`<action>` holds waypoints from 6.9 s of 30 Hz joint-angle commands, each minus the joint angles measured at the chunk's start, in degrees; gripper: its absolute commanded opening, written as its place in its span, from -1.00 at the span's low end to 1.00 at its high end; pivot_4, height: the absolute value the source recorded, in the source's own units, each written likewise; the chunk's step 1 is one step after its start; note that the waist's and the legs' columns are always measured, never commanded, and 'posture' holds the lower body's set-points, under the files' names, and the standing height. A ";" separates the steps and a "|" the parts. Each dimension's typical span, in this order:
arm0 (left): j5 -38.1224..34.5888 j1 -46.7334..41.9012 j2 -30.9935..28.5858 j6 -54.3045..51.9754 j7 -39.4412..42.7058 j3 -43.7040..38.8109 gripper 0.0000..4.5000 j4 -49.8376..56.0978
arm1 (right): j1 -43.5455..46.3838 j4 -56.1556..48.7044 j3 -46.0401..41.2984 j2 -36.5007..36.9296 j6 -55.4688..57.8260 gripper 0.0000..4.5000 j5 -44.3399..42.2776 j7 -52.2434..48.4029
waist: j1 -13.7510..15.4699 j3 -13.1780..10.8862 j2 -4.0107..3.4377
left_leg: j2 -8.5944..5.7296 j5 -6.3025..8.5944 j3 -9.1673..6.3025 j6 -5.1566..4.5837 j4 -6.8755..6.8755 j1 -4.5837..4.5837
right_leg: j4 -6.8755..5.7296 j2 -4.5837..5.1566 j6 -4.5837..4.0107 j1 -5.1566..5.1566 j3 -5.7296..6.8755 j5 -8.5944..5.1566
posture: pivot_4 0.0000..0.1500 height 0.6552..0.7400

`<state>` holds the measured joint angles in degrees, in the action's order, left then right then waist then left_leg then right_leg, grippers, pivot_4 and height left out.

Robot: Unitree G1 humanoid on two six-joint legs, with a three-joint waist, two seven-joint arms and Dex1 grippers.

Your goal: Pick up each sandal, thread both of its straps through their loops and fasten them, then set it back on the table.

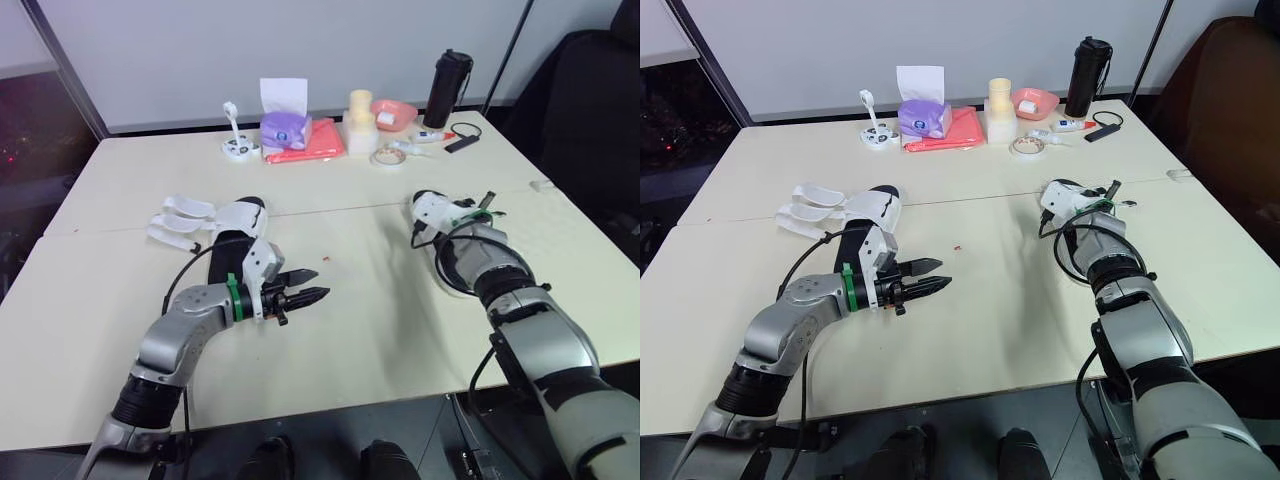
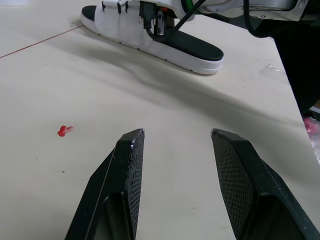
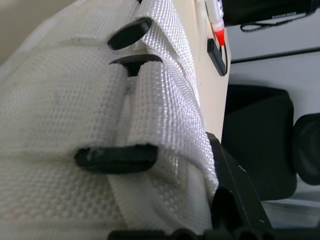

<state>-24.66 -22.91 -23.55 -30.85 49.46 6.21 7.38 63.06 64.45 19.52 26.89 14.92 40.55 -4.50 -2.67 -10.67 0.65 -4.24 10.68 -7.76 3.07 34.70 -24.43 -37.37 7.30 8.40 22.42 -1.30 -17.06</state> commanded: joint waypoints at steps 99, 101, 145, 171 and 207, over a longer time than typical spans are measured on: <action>62.02 -37.29 -7.05 64.41 -48.42 18.13 -0.98 -64.89 | -35.24 -92.70 -17.19 15.86 42.36 1.00 -64.32 -38.11 | 2.01 -0.07 0.14 | -0.03 0.12 -0.09 -0.21 0.38 -0.08 | -0.42 -0.02 0.17 0.03 0.17 0.01 | 1.00 1.00; 61.00 -37.72 -8.39 75.24 -46.70 19.03 -0.98 -63.92 | -34.63 -91.20 -17.82 16.48 41.21 1.00 -64.00 -38.43 | 2.10 -0.09 0.18 | -0.04 0.12 -0.09 -0.20 0.39 -0.11 | -0.41 0.00 0.17 0.03 0.17 0.01 | 1.00 1.00; 100.76 -52.58 -5.48 112.49 -88.21 51.65 0.84 -71.25 | -34.33 -89.76 -23.51 24.11 39.38 1.00 -67.95 -39.35 | 2.04 -0.10 0.24 | -0.16 0.12 -0.06 -0.22 0.52 -0.19 | -0.55 0.10 0.34 0.05 0.16 -0.08 | 1.00 1.00; 47.71 -58.81 -10.74 59.73 38.40 -30.85 0.88 -127.38 | -34.38 -88.62 -20.07 22.47 37.85 1.00 -67.85 -39.64 | 0.06 -0.10 0.24 | -0.16 0.10 -0.14 -0.24 0.50 -0.19 | -0.79 0.10 0.42 0.11 0.35 -0.14 | 1.00 1.00; 49.04 -61.14 -15.36 53.21 39.53 -41.54 -1.00 -127.38 | -32.51 -82.10 -13.09 17.06 35.45 0.43 -66.71 -45.81 | -1.23 -0.10 0.24 | -0.11 0.11 -0.09 -0.24 0.44 -0.07 | -0.91 0.10 0.45 0.16 0.38 -0.15 | 1.00 1.00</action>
<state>25.57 -83.33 -38.28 23.24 89.15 -34.62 -119.06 29.97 -15.57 7.04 43.83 50.76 -25.26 -49.90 -3.90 -10.77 0.89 -4.34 10.78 -7.85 2.82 35.14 -24.50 -38.29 7.40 8.85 22.58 -0.91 -17.21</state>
